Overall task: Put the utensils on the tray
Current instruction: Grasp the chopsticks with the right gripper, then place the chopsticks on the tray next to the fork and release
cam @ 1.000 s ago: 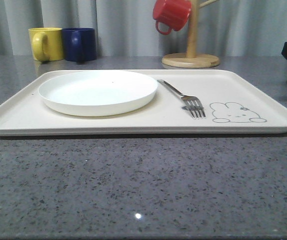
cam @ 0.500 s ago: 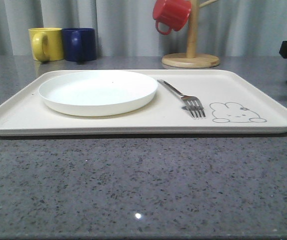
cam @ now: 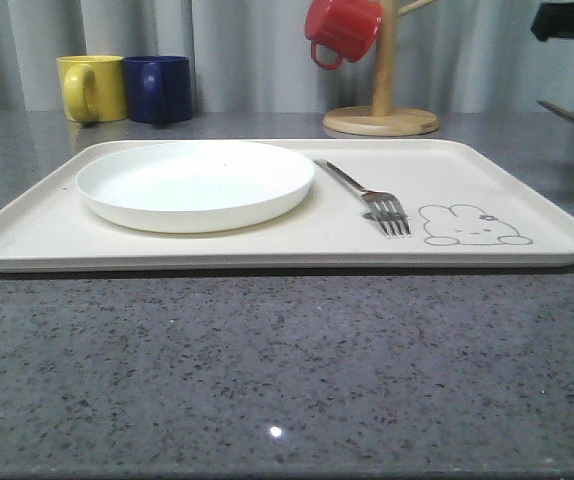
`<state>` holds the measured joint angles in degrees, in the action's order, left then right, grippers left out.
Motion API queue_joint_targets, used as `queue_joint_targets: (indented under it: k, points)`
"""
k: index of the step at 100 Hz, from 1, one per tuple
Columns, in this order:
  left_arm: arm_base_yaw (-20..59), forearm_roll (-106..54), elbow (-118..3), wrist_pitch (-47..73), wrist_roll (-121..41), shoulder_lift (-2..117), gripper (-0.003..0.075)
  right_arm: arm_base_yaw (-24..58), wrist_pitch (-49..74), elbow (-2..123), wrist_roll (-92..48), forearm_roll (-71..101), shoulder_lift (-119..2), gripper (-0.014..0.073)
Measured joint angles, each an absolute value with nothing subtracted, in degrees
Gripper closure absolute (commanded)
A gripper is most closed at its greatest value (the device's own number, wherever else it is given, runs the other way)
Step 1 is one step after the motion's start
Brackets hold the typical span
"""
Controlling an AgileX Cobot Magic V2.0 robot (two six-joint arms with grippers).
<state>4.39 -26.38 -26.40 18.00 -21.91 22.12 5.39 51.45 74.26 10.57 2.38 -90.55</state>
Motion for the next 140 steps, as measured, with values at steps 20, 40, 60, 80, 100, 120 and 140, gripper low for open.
queue_joint_targets:
  k: [20,40,60,80,100,120,140]
  points:
    - [4.39,-26.38,-26.4,18.0,-21.91,22.12,0.0739,13.11,50.06,74.26,13.99,2.66,-89.14,0.061]
    - [4.39,-26.38,-26.4,18.0,-21.91,22.12,0.0739,19.79,44.38,74.26,17.77,2.7,-89.72,0.061]
    - [4.39,-26.38,-26.4,18.0,-21.91,22.12,0.0739,22.18,42.56,74.26,19.31,2.7,-94.22,0.061]
    - [4.39,-26.38,-26.4,18.0,-21.91,22.12,0.0739,23.56,40.35,74.26,20.14,2.7,-97.44,0.061]
    - [4.39,-26.38,-26.4,18.0,-21.91,22.12,0.0739,23.73,39.31,74.26,20.96,2.7,-98.2,0.0607]
    - [4.39,-26.38,-26.4,18.0,-21.91,22.12,0.0739,23.82,39.68,74.26,21.09,2.7,-98.2,0.0597]
    - [4.39,-26.38,-26.4,18.0,-21.91,22.12,0.0739,23.82,40.75,74.26,21.23,2.7,-98.55,0.0395]
